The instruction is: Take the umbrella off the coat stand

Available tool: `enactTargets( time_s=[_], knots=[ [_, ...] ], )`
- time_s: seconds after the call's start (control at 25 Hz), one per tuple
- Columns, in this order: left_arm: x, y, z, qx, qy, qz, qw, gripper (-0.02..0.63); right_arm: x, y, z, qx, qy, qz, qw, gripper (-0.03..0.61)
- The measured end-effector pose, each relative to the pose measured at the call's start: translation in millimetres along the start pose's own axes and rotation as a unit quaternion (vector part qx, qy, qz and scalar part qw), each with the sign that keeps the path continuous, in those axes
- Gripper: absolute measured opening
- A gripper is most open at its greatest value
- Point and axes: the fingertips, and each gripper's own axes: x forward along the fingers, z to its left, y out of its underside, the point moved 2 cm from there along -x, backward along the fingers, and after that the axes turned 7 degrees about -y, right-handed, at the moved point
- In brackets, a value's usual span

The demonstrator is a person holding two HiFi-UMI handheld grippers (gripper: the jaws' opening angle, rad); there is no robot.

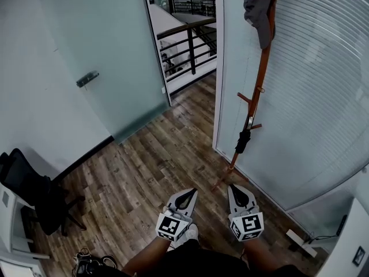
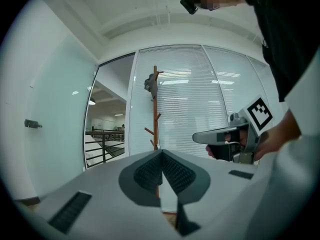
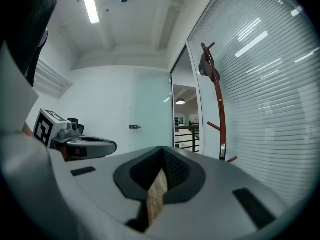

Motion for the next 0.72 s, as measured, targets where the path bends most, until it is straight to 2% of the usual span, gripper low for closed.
enactTargets(
  time_s=[0.24, 0.44, 0.72],
  knots=[
    [33.9, -3.1, 40.5, 0.005, 0.023, -0.005, 0.9997, 0.014, 46.5, -0.4, -17.3, 0.011, 0.028, 0.002, 1.0, 0.006],
    [49.6, -0.4, 70.1, 0.01, 0.045, -0.001, 0.999, 0.014, 79.9, -4.2, -10.7, -0.018, 0.036, 0.007, 0.999, 0.006],
    [57.7, 7.3, 94.3, 0.001, 0.062, -0.001, 0.9981, 0.014, 99.8, -3.2, -5.9, -0.023, 0.046, 0.017, 0.999, 0.006]
  ],
)
